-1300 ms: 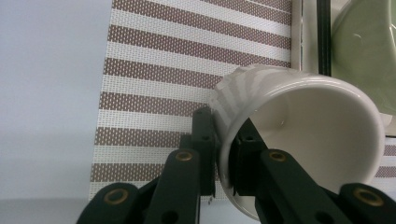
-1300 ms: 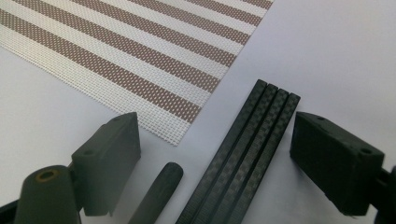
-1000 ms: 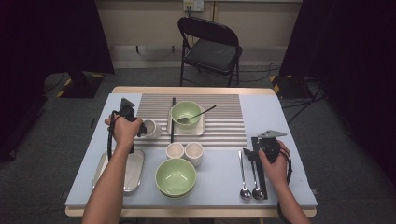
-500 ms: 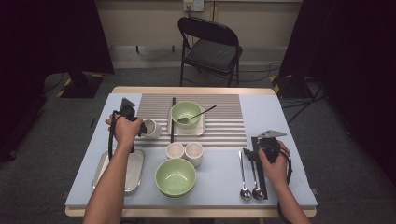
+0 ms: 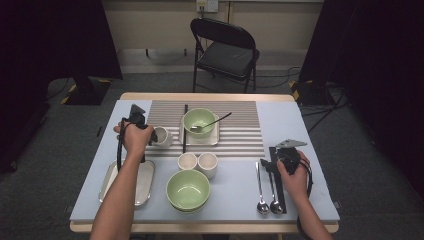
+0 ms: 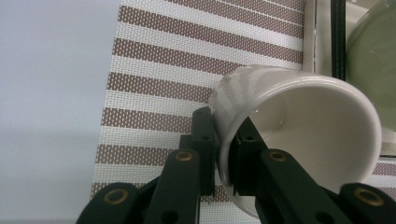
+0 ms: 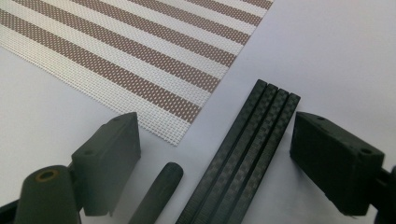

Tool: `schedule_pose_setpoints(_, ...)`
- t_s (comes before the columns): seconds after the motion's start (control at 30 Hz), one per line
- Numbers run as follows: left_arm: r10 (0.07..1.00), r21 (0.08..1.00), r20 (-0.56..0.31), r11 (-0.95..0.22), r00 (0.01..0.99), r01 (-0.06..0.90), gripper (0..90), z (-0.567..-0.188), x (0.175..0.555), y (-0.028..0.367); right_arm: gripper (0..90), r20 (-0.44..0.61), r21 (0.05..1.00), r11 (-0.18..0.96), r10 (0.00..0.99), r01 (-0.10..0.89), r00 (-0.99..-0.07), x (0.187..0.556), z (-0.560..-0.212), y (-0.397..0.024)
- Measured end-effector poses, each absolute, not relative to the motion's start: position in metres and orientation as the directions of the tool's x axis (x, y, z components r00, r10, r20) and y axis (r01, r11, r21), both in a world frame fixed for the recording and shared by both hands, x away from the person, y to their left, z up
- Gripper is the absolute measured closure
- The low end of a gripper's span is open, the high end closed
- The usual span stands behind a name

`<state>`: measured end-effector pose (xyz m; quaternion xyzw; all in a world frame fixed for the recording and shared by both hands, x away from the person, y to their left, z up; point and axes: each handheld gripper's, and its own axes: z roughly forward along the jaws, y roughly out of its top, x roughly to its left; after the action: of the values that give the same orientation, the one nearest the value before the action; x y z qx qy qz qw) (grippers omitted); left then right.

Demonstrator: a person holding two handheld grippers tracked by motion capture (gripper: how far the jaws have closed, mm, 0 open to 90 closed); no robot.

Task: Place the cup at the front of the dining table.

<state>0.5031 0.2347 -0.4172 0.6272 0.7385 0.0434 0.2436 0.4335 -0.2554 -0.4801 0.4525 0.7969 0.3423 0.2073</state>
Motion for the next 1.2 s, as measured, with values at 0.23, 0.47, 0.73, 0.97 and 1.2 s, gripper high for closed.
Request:
schedule_pose_setpoints(0.23,0.948,0.373,-0.306,0.204,-0.088,0.905,82.4,-0.417,0.503,0.234,15.1,-0.021,0.733,0.357,0.863,0.579,-0.505,0.433,-0.480,-0.255)
schedule_pose_setpoints(0.47,0.951,0.385,-0.298,0.202,-0.086,0.900,82.1,-0.416,0.502,0.233,15.1,-0.021,0.733,0.357,0.863,0.579,-0.505,0.433,-0.480,-0.255)
schedule_pose_setpoints(0.73,0.947,0.394,-0.309,0.208,-0.085,0.895,81.6,-0.416,0.502,0.233,15.1,-0.021,0.733,0.357,0.863,0.579,-0.505,0.433,-0.480,-0.255)
schedule_pose_setpoints(0.97,0.943,0.405,-0.321,0.221,-0.089,0.887,80.9,-0.413,0.501,0.232,15.1,-0.021,0.733,0.356,0.863,0.579,-0.504,0.433,-0.480,-0.255)
schedule_pose_setpoints(1.2,0.944,0.422,-0.321,0.214,-0.076,0.881,79.7,-0.407,0.500,0.229,15.1,-0.021,0.733,0.356,0.863,0.579,-0.505,0.433,-0.480,-0.255)
